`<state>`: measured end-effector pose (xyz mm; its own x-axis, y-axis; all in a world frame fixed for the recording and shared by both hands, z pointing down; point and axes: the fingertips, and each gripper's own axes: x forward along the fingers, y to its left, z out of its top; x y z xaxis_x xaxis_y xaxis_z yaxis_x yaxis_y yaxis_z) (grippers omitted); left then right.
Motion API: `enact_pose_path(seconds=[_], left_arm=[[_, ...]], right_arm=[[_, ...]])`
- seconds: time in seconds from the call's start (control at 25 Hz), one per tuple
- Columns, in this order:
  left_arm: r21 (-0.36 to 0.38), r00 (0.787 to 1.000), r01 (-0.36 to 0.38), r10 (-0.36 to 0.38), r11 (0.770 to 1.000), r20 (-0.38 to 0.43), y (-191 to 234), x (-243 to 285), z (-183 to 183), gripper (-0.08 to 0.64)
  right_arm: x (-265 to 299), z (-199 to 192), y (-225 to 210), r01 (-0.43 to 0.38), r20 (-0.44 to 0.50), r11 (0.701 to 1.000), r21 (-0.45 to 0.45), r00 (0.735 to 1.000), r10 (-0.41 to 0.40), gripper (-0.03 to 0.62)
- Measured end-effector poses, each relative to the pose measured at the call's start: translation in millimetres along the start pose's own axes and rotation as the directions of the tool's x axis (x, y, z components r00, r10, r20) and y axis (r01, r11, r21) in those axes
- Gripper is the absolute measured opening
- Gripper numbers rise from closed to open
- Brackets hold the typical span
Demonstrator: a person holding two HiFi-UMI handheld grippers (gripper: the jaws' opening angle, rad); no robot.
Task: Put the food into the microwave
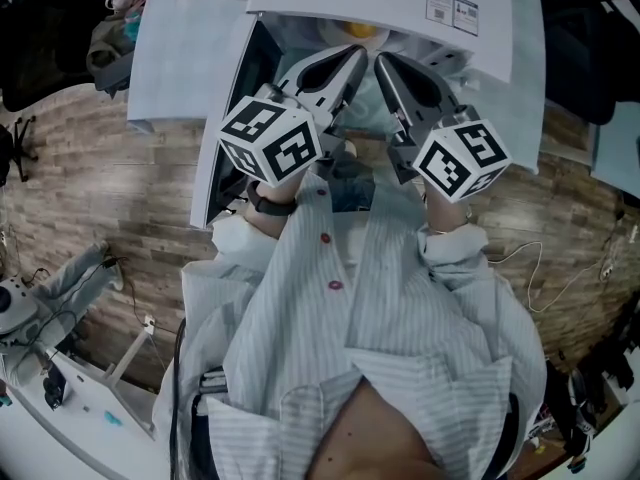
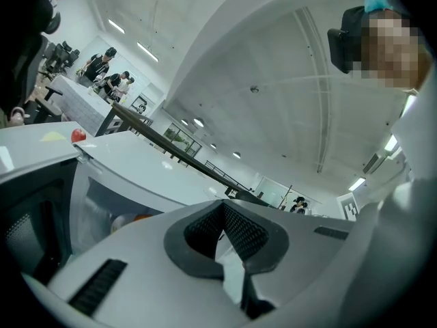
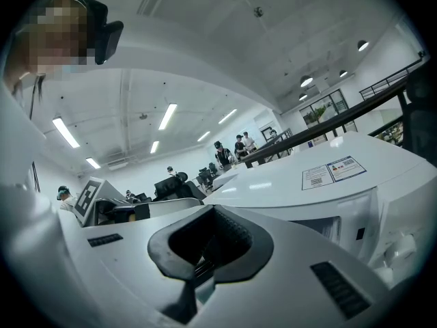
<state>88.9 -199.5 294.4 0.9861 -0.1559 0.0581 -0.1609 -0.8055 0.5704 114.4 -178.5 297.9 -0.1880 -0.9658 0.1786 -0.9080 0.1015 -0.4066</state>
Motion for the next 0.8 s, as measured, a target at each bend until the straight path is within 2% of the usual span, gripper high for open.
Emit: enact_pose_path(seconds=[0.8], left_arm=[[-0.037, 1.0, 0.001, -0.002, 0.999, -0.022, -0.2, 3.7, -15.7, 0.008]], right_arm=[[-3.8, -8.1, -3.9, -0.012, -0.007, 0.999, 0.043, 1.0, 0.013, 0.032]])
